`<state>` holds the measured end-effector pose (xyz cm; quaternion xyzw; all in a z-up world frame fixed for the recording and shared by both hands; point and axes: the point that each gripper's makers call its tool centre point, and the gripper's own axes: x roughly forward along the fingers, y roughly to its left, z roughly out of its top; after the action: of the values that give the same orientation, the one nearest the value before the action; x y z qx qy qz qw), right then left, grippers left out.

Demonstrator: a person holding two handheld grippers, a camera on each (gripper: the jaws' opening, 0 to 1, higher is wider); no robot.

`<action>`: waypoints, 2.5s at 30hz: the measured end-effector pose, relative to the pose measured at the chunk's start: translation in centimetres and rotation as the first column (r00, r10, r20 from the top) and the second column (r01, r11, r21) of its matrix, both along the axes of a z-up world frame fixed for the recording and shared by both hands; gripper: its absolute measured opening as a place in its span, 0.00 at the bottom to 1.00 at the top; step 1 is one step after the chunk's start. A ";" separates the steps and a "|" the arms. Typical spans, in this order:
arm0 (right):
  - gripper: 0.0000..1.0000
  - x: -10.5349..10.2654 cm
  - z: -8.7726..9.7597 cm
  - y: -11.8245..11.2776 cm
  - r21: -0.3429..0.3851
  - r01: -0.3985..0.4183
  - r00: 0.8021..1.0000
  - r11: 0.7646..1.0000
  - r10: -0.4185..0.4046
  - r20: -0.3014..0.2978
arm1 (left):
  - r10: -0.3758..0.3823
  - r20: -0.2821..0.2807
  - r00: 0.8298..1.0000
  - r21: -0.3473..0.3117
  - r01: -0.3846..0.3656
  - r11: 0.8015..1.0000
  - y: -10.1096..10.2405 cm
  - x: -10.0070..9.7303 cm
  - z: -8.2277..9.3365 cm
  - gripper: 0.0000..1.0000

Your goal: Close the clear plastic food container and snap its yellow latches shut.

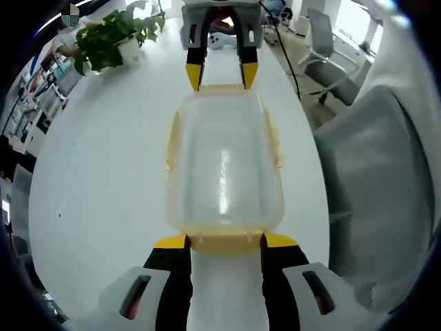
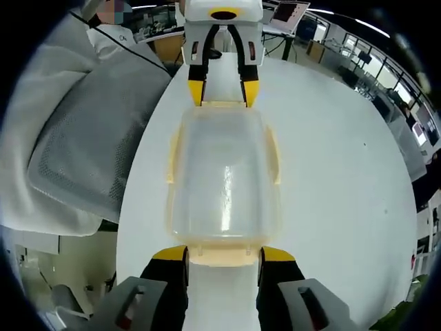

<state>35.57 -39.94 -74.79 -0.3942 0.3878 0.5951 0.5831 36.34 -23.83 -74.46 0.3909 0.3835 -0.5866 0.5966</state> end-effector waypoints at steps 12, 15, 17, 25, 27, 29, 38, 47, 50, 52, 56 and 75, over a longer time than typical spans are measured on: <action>0.37 0.0 -0.3 0.0 0.002 0.023 1.000 1.000 -0.023 -0.004 | 0.000 0.008 1.000 0.010 0.000 1.000 0.0 0.1 -0.3 0.37; 0.37 0.0 -0.3 0.0 -0.006 0.020 1.000 1.000 -0.020 0.002 | 0.005 0.007 1.000 0.011 -0.005 1.000 0.1 0.1 -0.3 0.37; 0.38 0.0 -0.3 0.0 -0.013 0.022 1.000 1.000 -0.022 -0.001 | 0.006 0.006 1.000 0.008 -0.006 1.000 0.1 0.1 -0.4 0.37; 0.40 0.2 -0.4 -0.1 -0.027 0.047 0.999 0.999 -0.046 0.009 | 0.010 0.005 1.000 0.005 -0.010 1.000 0.3 -0.1 -0.3 0.41; 0.40 0.1 -0.4 -0.2 -0.032 0.044 0.999 0.999 -0.044 0.011 | 0.008 0.005 1.000 0.000 -0.008 1.000 0.2 -0.3 -0.3 0.44; 0.42 0.0 -0.4 -0.3 -0.036 0.049 0.999 0.998 -0.049 0.008 | 0.008 0.010 1.000 0.006 -0.008 1.000 0.3 -0.3 -0.4 0.47; 0.44 -0.3 0.5 -0.6 -0.027 0.082 0.997 0.996 -0.083 0.001 | 0.073 -0.006 0.997 -0.010 -0.073 0.997 1.6 0.1 0.4 0.49; 0.41 0.3 1.4 -1.1 -0.002 0.178 0.984 0.984 -0.178 0.019 | 0.165 -0.007 0.986 -0.039 -0.166 0.985 2.1 0.6 1.0 0.51; 0.39 0.3 2.1 -0.7 0.021 0.206 0.978 0.978 -0.207 0.021 | 0.182 -0.008 0.983 -0.051 -0.182 0.982 1.8 0.4 1.3 0.49; 0.38 0.2 2.4 -0.4 0.028 0.207 0.978 0.978 -0.208 0.036 | 0.181 0.026 0.983 -0.057 -0.180 0.982 1.6 0.5 1.7 0.48; 0.40 0.2 3.2 0.6 0.062 0.253 0.966 0.966 -0.255 0.034 | 0.293 -0.037 0.955 -0.087 -0.295 0.952 1.1 0.3 2.1 0.47; 0.41 2.2 3.2 -0.3 0.101 0.682 0.731 0.724 -0.676 -0.091 | 0.586 -0.221 0.780 -0.132 -0.619 0.774 0.0 0.1 1.5 0.45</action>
<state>37.78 -40.23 -71.61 -0.1726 0.4801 0.3731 0.7749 36.48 -23.80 -72.91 0.1352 0.4771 -0.4294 0.7548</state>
